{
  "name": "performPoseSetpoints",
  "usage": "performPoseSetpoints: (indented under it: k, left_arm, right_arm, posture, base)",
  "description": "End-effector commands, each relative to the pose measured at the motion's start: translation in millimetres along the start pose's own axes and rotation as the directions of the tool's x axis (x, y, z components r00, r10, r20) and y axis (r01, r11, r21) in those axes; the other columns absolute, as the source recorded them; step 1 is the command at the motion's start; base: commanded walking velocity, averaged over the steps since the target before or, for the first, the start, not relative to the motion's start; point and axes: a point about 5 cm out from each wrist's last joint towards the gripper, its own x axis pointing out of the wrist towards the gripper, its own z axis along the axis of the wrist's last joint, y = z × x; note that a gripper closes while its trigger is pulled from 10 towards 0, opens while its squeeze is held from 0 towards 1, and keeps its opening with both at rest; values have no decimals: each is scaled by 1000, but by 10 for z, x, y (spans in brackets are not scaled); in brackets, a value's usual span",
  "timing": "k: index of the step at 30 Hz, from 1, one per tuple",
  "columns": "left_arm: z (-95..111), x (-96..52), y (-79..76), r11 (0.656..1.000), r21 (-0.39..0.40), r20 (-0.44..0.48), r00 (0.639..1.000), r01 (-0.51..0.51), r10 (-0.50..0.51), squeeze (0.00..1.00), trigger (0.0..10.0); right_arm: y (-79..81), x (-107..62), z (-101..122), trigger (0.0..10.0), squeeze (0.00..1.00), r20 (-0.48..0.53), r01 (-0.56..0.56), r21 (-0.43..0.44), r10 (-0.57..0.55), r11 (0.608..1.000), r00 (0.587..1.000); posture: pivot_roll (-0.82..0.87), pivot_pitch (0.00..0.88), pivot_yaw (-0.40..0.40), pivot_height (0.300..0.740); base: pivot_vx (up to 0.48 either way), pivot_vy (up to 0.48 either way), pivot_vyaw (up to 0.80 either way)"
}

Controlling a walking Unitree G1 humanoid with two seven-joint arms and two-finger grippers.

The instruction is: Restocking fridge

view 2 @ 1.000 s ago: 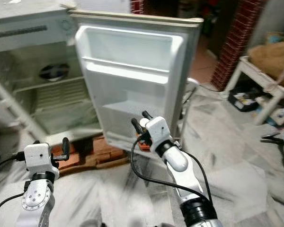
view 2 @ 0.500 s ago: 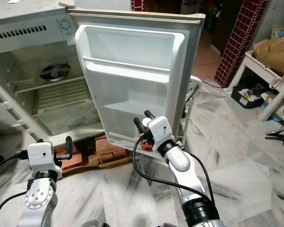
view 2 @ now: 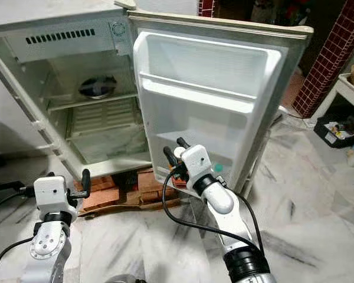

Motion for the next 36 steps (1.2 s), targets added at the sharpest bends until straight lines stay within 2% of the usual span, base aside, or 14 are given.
performPoseSetpoints:
  k: [1, 5, 22, 27, 36]
  left_arm:
    - [3, 16, 7, 1000, 8, -2, 1000, 3, -3, 0, 10000]
    - [2, 23, 4, 1000, 8, -3, 1000, 2, -2, 0, 10000]
    - [38, 41, -65, 999, 7, 19, 999, 40, -40, 0, 10000]
    - [45, 64, -70, 999, 16, 18, 999, 36, -37, 0, 10000]
    - [-28, -95, -35, 1000, 12, 2, 1000, -1, 1, 0, 10000]
  right_arm:
    - [-26, 41, 99, 10000, 0, 47, 2, -21, -1, 1000, 999]
    - [-33, 43, 98, 10000, 0, 45, 6, -26, -5, 1000, 999]
    - [-120, 66, 92, 10000, 0, 30, 68, -97, -65, 993, 997]
    - [-141, 101, 113, 10000, 0, 23, 73, -134, -70, 988, 997]
    - [-243, -50, 13, 10000, 0, -12, 109, -140, -112, 984, 994]
  posture:
    - [-27, 41, 40, 740]
    - [-27, 42, 40, 740]
    - [-25, 48, 38, 740]
    - [-23, 61, 14, 740]
    - [-5, 67, -30, 740]
  base:
    - [300, 375, 0]
    - [290, 333, 0]
    - [0, 0, 0]
    - [0, 0, 0]
    - [0, 0, 0]
